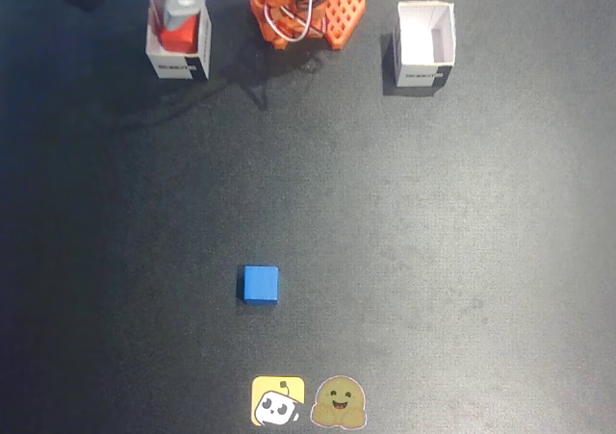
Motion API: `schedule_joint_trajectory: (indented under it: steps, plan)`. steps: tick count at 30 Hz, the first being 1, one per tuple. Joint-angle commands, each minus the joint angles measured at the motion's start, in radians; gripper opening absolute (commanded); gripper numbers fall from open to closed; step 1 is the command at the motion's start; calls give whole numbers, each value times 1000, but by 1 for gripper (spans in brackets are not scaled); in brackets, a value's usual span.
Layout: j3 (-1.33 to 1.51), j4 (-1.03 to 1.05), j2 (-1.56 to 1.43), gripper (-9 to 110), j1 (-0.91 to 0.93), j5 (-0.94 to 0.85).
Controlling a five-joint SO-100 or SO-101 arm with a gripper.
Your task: Put the red cube in the right box and the blue cube in the left box.
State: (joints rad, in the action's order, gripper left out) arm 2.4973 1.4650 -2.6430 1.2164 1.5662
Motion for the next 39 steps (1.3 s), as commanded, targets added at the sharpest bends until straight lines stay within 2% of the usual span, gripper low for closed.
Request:
schedule_joint_trajectory:
  steps: [1, 5, 14, 33, 39]
  plan:
    - [-28, -11, -34, 12, 6, -18]
    - [-29, -31, -34, 6, -5, -41]
    - [-51, -89, -25, 0, -190, -46]
    - [-71, -201, 12, 0, -690, -49]
    - [-75, -256, 38, 0, -819, -98]
